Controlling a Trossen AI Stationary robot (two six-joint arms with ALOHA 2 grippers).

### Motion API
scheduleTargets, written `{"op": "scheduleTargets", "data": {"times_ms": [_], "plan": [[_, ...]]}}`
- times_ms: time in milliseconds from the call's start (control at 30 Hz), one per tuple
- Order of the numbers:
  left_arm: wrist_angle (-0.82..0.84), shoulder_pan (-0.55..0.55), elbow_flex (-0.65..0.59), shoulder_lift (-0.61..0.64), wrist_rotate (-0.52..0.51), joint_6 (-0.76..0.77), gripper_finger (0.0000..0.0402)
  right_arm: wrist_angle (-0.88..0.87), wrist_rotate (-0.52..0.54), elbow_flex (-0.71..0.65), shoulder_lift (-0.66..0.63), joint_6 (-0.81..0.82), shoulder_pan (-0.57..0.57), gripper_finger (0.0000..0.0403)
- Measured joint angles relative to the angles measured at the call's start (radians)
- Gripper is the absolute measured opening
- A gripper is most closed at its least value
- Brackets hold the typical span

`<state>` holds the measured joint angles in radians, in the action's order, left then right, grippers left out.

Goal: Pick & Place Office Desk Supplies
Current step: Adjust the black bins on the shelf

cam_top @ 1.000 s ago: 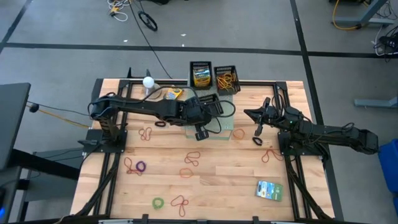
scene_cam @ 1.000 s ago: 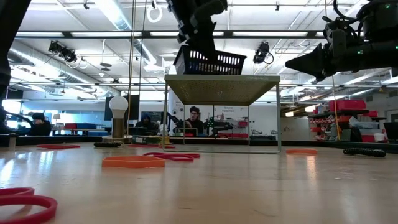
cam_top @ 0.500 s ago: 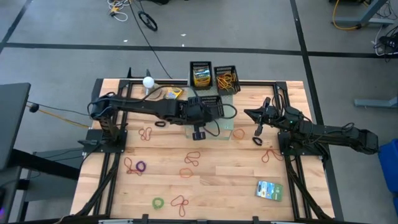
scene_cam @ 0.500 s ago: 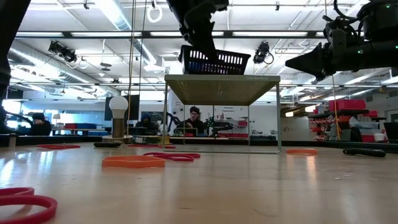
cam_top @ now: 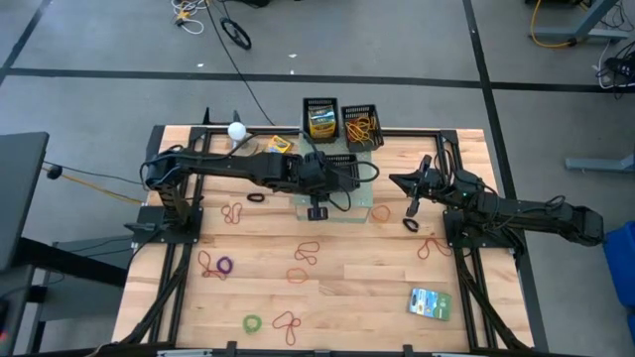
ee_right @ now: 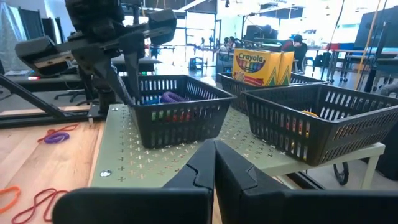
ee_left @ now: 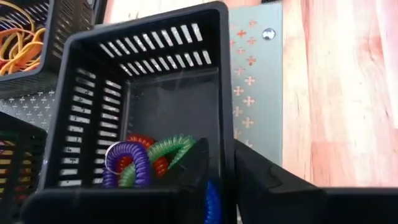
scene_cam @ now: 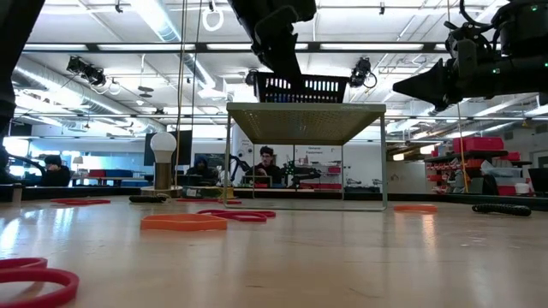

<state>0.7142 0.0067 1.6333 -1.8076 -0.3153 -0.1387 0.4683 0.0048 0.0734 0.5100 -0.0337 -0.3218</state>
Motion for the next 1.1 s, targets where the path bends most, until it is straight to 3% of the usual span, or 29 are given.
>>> {"op": "scheduleTargets", "data": {"times_ms": [233, 467, 567, 800, 900, 1100], "plan": [[0.045, 0.0, 0.0, 0.018, 0.001, -0.005, 0.0131, 0.0, 0.011, 0.0, 0.0, 0.068, 0.0, 0.0007], [0.068, 0.013, -0.005, 0.094, 0.086, 0.027, 0.0155, -0.084, 0.271, 0.056, 0.045, 0.108, -0.008, 0.0007], [-0.006, 0.015, -0.086, 0.137, 0.127, 0.025, 0.0155, -0.129, 0.34, 0.103, 0.12, 0.124, -0.034, 0.0007], [-0.333, 0.01, -0.398, 0.323, 0.134, 0.089, 0.0149, -0.062, 0.343, 0.193, 0.377, 0.12, -0.137, 0.0007], [-0.464, -0.002, -0.502, 0.407, 0.122, 0.113, 0.0148, -0.001, 0.282, 0.228, 0.468, 0.101, -0.16, 0.0007], [-0.539, -0.023, -0.616, 0.529, 0.063, 0.151, 0.0148, 0.022, 0.205, 0.298, 0.605, 0.093, -0.163, 0.0007]]}}
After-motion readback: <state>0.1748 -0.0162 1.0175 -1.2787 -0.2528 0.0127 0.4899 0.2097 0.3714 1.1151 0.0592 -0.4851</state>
